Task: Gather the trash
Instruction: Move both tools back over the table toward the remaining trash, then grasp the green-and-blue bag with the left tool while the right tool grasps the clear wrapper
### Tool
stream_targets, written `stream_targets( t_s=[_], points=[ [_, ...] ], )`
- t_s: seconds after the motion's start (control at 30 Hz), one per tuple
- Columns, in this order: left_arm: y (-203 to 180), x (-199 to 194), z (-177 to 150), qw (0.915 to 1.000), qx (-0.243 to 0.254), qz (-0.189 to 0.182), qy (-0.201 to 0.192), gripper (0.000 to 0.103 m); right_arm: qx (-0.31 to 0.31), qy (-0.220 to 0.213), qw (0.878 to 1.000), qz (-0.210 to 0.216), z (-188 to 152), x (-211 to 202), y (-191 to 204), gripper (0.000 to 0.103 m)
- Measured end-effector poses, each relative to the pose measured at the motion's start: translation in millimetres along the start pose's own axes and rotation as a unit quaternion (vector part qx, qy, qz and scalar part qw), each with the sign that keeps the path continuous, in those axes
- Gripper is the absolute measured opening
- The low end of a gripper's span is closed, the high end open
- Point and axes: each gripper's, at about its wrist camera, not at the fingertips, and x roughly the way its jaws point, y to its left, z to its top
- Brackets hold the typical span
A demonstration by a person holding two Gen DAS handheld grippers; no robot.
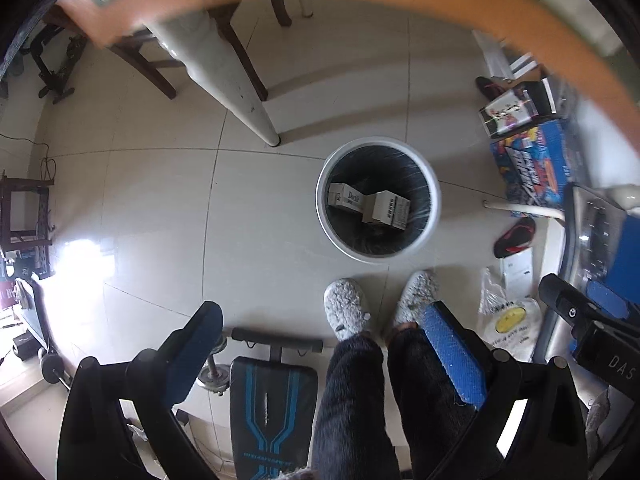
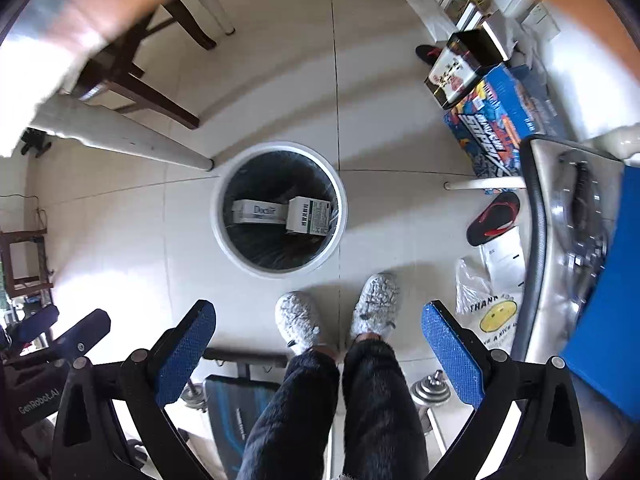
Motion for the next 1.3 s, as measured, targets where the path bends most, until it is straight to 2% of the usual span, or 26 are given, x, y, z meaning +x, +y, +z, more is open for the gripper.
stream_targets(
  t_s=[0.2, 0.37, 0.53, 0.67, 0.87, 0.93, 1.07, 1.2, 1.23, 1.27, 1.3],
  points=[
    [-3, -82, -11, 0.9992, 0.02, -0.003, -0.033, 0.103, 0.015, -0.012, 1.0, 0.02, -17, -88, 3, 0.103],
    [-7, -147, 1, 0.9962, 0.032, -0.003, -0.081, 0.103, 0.038, -0.039, 0.997, 0.053, -18, -170, 4, 0.103],
    [-22, -208, 50, 0.9881, 0.045, -0.006, -0.147, 0.103, 0.068, -0.069, 0.991, 0.096, 3, -238, -3, 0.103],
    [-43, -237, 103, 0.9808, 0.069, 0.009, -0.182, 0.103, 0.098, -0.096, 0.984, 0.115, 41, -279, -20, 0.103],
    [-83, -246, 182, 0.9764, 0.097, 0.034, -0.19, 0.103, 0.146, -0.11, 0.975, 0.128, 108, -309, -67, 0.103],
    [-97, -241, 217, 0.977, 0.11, 0.035, -0.179, 0.102, 0.161, -0.112, 0.972, 0.133, 136, -310, -88, 0.103],
    [-124, -221, 287, 0.9814, 0.134, 0.014, -0.137, 0.102, 0.192, -0.1, 0.967, 0.135, 194, -295, -126, 0.103],
    [-158, -185, 346, 0.9807, 0.17, 0.005, -0.096, 0.085, 0.227, -0.076, 0.961, 0.139, 245, -260, -153, 0.103],
    [-166, -175, 358, 0.9799, 0.181, 0.003, -0.084, 0.083, 0.235, -0.07, 0.959, 0.143, 255, -250, -156, 0.103],
    [-173, -167, 366, 0.979, 0.19, -0.001, -0.073, 0.077, 0.241, -0.063, 0.957, 0.148, 266, -242, -159, 0.102],
    [-178, -160, 372, 0.9784, 0.196, -0.005, -0.064, 0.065, 0.247, -0.056, 0.955, 0.153, 276, -232, -160, 0.099]
  ],
)
